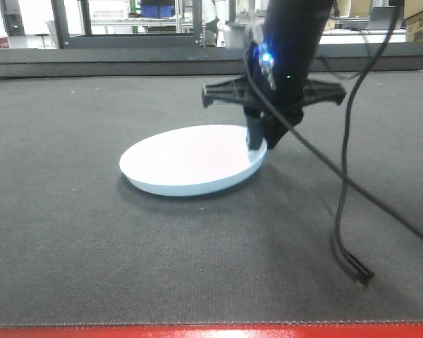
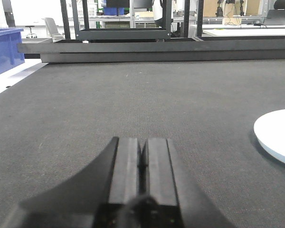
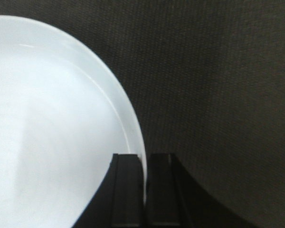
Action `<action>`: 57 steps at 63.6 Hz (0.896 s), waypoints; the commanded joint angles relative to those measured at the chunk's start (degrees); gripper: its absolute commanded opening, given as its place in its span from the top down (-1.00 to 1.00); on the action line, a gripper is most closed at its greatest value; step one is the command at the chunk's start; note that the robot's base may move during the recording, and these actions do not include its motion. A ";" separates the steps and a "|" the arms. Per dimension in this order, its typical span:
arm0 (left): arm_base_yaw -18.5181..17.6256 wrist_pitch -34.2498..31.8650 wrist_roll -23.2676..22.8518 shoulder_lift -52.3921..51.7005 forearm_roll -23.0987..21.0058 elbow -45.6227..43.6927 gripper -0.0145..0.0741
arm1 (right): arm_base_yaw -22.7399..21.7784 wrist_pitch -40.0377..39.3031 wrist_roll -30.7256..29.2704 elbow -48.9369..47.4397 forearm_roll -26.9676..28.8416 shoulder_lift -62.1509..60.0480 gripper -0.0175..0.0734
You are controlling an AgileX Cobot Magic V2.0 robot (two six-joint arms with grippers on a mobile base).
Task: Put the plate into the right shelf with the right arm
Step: 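Close the right gripper on the plate rim and lift it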
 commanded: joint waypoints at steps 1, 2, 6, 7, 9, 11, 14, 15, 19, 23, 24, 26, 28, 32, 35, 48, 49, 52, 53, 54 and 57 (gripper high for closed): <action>-0.24 -5.10 -0.14 -0.60 -0.12 0.43 0.78 | -0.11 -1.85 -1.92 1.01 -1.87 -7.39 0.49; -0.24 -5.10 -0.14 -0.60 -0.12 0.43 0.78 | -0.16 -2.29 -2.32 1.76 -1.87 -8.16 0.49; -0.24 -5.10 -0.14 -0.60 -0.12 0.43 0.78 | -0.53 -4.64 -3.24 5.85 -1.87 -11.88 0.49; -0.24 -5.10 -0.14 -0.60 -0.12 0.43 0.78 | -0.74 -5.58 -3.35 7.41 -1.87 -13.23 0.49; -0.24 -5.10 -0.14 -0.60 -0.12 0.43 0.78 | -1.10 -6.78 -3.36 9.56 -1.87 -15.04 0.49; -0.24 -5.10 -0.14 -0.60 -0.12 0.43 0.78 | -1.53 -7.98 -3.36 11.80 -1.92 -17.00 0.49; -0.24 -5.10 -0.14 -0.60 -0.12 0.43 0.78 | -2.47 -9.97 -3.36 15.72 -2.14 -20.58 0.49; -0.24 -5.10 -0.14 -0.60 -0.12 0.43 0.78 | -2.69 -10.51 -3.36 16.84 -2.21 -21.62 0.49; -0.24 -5.10 -0.14 -0.60 -0.12 0.43 0.78 | -3.74 -12.83 -3.40 21.70 -2.98 -26.53 0.49; -0.24 -5.10 -0.14 -0.60 -0.12 0.43 0.78 | -4.42 -14.49 -3.42 26.23 -3.88 -31.63 0.49; -0.24 -5.10 -0.14 -0.60 -0.12 0.43 0.78 | -4.57 -14.79 -3.48 27.18 -4.09 -32.80 0.49; -0.24 -5.10 -0.14 -0.60 -0.12 0.43 0.78 | -4.83 -15.33 -3.74 29.02 -4.35 -35.08 0.49; -0.24 -5.10 -0.14 -0.60 -0.12 0.43 0.78 | -4.91 -15.74 -4.20 30.77 -4.60 -37.47 0.49; -0.24 -5.10 -0.14 -0.60 -0.12 0.43 0.78 | -4.91 -16.51 -5.57 34.82 -4.82 -43.44 0.49; -0.24 -5.10 -0.14 -0.60 -0.12 0.43 0.78 | -4.91 -16.92 -6.59 37.36 -4.82 -47.68 0.49; -0.24 -5.10 -0.14 -0.60 -0.12 0.43 0.78 | -4.79 -17.67 -8.42 45.08 -5.38 -65.34 0.49; -0.24 -5.10 -0.14 -0.60 -0.12 0.43 0.78 | -4.79 -17.67 -8.42 45.44 -5.60 -66.50 0.49; -0.24 -5.10 -0.14 -0.60 -0.12 0.43 0.78 | -4.79 -17.67 -8.42 46.44 -6.23 -70.27 0.49; -0.24 -5.10 -0.14 -0.60 -0.12 0.43 0.78 | -4.79 -17.67 -8.48 46.65 -6.53 -71.35 0.49; -0.24 -5.10 -0.14 -0.60 -0.12 0.43 0.78 | -4.79 -17.67 -8.48 46.79 -6.81 -72.47 0.49; -0.24 -5.10 -0.14 -0.60 -0.12 0.43 0.78 | -4.79 -17.10 -8.81 46.93 -7.68 -76.04 0.49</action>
